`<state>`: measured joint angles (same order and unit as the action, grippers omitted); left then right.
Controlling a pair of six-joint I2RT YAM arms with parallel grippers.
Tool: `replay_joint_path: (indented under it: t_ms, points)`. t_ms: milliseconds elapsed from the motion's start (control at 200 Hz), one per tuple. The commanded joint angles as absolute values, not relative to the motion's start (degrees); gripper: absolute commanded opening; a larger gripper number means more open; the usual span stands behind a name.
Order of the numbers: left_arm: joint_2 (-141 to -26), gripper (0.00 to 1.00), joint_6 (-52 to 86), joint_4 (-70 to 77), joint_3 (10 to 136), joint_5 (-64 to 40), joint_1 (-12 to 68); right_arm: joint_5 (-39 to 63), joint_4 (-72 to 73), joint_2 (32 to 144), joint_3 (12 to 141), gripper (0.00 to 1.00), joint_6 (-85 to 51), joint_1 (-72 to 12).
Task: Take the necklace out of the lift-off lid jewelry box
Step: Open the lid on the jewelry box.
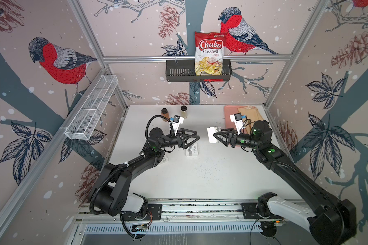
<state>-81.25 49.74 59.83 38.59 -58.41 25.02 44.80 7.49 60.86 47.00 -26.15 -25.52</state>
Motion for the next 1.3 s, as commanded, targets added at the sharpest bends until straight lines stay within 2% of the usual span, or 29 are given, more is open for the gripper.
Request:
replay_joint_path:
  t_ms: [0, 170, 390, 830, 971, 1181, 1296]
  points:
    - [-80.6, 0.97, 50.1, 65.9, 39.6, -60.0, 27.4, 50.1, 13.1, 61.2, 46.9, 0.71, -27.4, -26.3]
    - [-77.8, 0.97, 41.9, 59.7, 41.3, -57.7, 30.7, 53.4, 16.0, 61.1, 46.6, 0.71, -28.1, -27.8]
    - [-77.8, 0.96, 42.4, 61.9, 41.7, -58.1, 31.0, 57.4, 23.7, 60.7, 44.8, 0.70, -31.6, -28.9]
    - [-80.0, 0.96, 47.0, 70.1, 41.6, -58.8, 31.3, 60.2, 27.4, 61.9, 44.9, 0.70, -33.2, -30.3]
    - [-80.2, 0.93, 46.7, 70.4, 42.0, -60.7, 32.0, 61.6, 30.1, 62.6, 44.5, 0.69, -34.7, -30.5]
    - [-80.0, 0.80, 46.0, 69.6, 41.9, -60.6, 32.0, 62.1, 31.4, 62.6, 44.1, 0.69, -35.0, -30.6]
    - [-79.9, 0.78, 45.6, 69.0, 41.8, -60.4, 32.1, 62.2, 31.6, 62.5, 43.7, 0.69, -34.9, -30.0]
